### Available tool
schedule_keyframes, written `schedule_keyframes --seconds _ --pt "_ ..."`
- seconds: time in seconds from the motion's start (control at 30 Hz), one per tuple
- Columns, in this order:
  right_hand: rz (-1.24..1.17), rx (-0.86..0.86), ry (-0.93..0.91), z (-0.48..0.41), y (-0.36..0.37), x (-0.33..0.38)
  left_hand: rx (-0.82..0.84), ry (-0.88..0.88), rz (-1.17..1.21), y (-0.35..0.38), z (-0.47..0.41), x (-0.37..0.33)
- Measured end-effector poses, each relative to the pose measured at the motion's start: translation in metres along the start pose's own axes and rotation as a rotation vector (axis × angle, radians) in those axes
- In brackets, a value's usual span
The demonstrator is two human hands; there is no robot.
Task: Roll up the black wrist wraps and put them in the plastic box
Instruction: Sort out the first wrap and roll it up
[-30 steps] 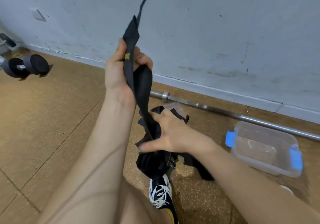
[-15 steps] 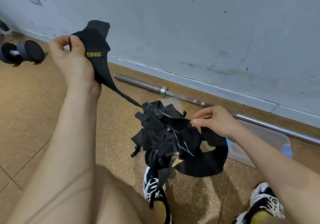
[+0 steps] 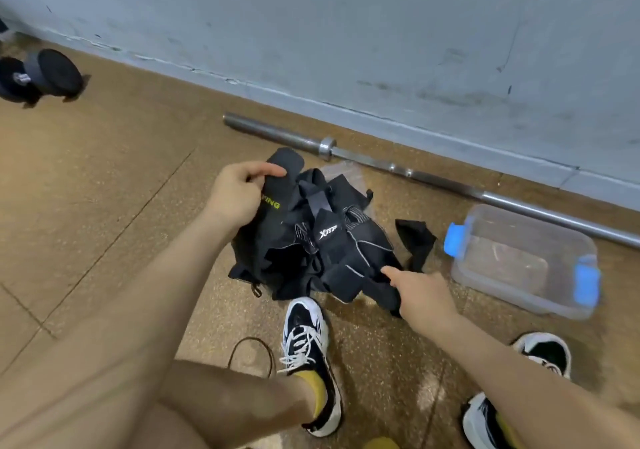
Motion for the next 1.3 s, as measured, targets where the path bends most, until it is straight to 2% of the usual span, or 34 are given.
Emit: schedule_keyframes --seconds 0.03,0.1,0.2,0.23,0.3,0.33,0.37,0.5,0.57,0.63,0.7,0.8,1.0,1.07,1.13,1.2,1.23,1.3 --pt "-0.083 0.067 0.069 -0.001 0.015 -0.009 0.017 -0.038 0.167 0.007 -0.001 0.001" --pt "-0.4 0.086 0.214 -0.007 0.035 -0.024 0.08 -0.103 0.412 0.03 0.002 -0.002" --pt "-1.176 0.178 0.389 -0.011 0.042 -0.029 0.183 -0.212 0.653 0.071 0.016 -0.006" --pt "-1.407 0.264 0.372 -0.009 0.037 -0.022 0.247 -0.252 0.72 0.087 0.023 -0.006" --pt "-1.585 0.419 0.177 -0.009 0.012 0.0 0.389 -0.301 0.784 0.12 0.038 -0.008" --pt "-1.573 0.44 0.08 -0.009 -0.003 0.011 0.434 -0.306 0.787 0.134 0.044 -0.011" --pt "-1.52 0.386 0.043 -0.013 -0.014 0.017 0.455 -0.302 0.803 0.144 0.046 -0.014" --pt "-1.418 -0.086 0.173 -0.036 -0.063 0.001 0.514 -0.21 0.902 0.153 0.036 -0.032" --pt "-1.398 -0.232 0.159 -0.04 -0.088 -0.011 0.623 -0.099 0.677 0.158 0.039 -0.03" --pt "-1.286 -0.334 0.109 -0.043 -0.115 -0.017 0.788 -0.106 0.487 0.174 0.056 -0.014" --pt "-1.298 -0.384 0.144 -0.051 -0.13 -0.025 0.884 -0.113 0.349 0.186 0.07 -0.002" --pt "-1.323 -0.425 0.177 -0.066 -0.142 -0.031 0.793 -0.132 0.279 0.186 0.069 0.011" --pt "-1.389 -0.783 0.245 -0.063 -0.201 -0.055 0.683 -0.099 -0.114 0.181 0.06 0.059" --pt "-1.409 -0.912 0.214 -0.058 -0.24 -0.066 0.675 -0.127 -0.143 0.174 0.068 0.075" --pt "-1.334 -0.949 0.178 -0.056 -0.265 -0.065 0.58 -0.105 -0.142 0.163 0.061 0.076" --pt "-1.346 -0.863 0.178 -0.061 -0.261 -0.058 0.435 -0.101 -0.111 0.147 0.047 0.062" --pt "-1.355 -0.822 0.179 -0.06 -0.256 -0.056 0.303 -0.144 -0.021 0.137 0.035 0.056" --pt "-1.282 -0.741 0.202 -0.051 -0.24 -0.059 0.048 -0.314 0.334 0.117 0.014 0.057"
Point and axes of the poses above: each hand's wrist, its own z-axis away from the middle knuckle, its own y-axis out of the palm, x = y × z, the point moved 7 cm from there along -z, towards the middle knuckle, and after that the axes turned 3 degrees about -x, right-handed, at the moved point
